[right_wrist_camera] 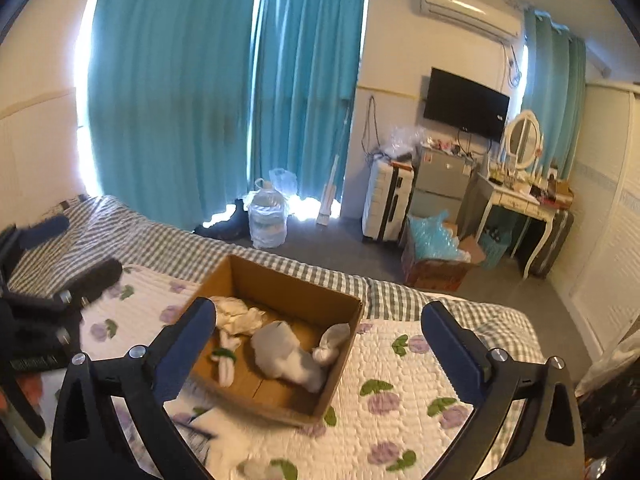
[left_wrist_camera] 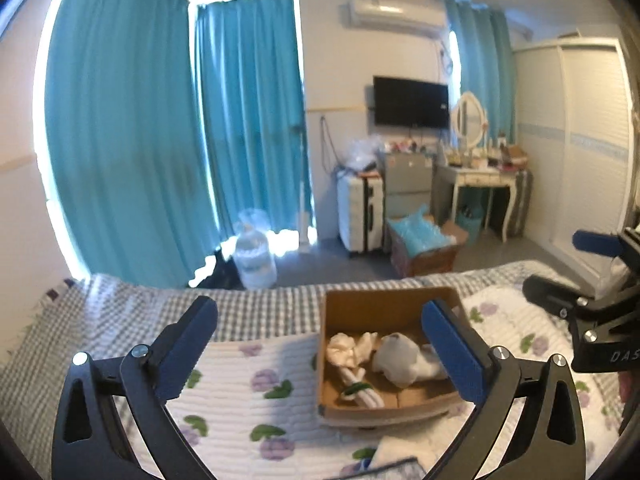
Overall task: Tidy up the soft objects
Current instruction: 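Lower both items into the box and open both grippers, then grasp the floral tissue-paper pack with the right gripper and lift it, then grasp the white face mask with the left gripper while the right gripper holds the tissue pack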
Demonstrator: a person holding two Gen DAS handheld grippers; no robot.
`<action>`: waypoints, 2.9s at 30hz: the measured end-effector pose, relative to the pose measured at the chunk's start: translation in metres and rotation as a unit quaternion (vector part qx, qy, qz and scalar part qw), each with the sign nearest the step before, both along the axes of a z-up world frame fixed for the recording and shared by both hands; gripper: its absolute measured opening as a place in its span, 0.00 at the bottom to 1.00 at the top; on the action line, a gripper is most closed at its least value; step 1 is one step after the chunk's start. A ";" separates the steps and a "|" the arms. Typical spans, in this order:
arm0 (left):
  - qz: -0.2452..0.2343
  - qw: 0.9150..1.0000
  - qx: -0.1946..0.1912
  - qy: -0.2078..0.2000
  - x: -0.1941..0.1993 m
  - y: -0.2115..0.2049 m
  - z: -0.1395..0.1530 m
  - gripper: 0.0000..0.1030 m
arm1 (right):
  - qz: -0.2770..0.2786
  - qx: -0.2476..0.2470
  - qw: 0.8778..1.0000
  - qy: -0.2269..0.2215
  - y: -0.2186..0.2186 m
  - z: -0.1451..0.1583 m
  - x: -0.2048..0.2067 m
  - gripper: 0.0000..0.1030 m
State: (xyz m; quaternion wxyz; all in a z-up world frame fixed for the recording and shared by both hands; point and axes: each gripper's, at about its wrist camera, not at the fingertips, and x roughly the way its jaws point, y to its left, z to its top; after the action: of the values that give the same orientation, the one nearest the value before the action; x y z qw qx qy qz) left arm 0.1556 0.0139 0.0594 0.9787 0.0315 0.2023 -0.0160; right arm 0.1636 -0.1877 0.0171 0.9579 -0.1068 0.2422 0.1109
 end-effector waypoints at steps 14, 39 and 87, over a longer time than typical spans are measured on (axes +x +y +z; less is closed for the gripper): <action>0.034 0.998 0.002 0.056 -0.085 0.040 -0.064 1.00 | 0.043 -0.031 0.995 0.079 0.048 -0.119 -0.069 1.00; 0.084 0.970 0.068 0.220 -0.060 0.037 -0.233 1.00 | 0.080 -0.007 0.980 0.180 0.082 -0.237 -0.041 0.99; -0.047 0.969 0.023 0.240 -0.020 -0.069 -0.235 0.84 | -0.071 0.067 0.985 0.144 -0.084 -0.199 -0.036 0.42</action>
State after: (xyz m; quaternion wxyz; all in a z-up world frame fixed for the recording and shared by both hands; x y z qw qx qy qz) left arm 0.1352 -0.0552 -0.1756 0.8985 0.0583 0.4302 -0.0646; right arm 0.1278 -0.2717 -0.1815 0.9234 -0.0081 0.3767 0.0728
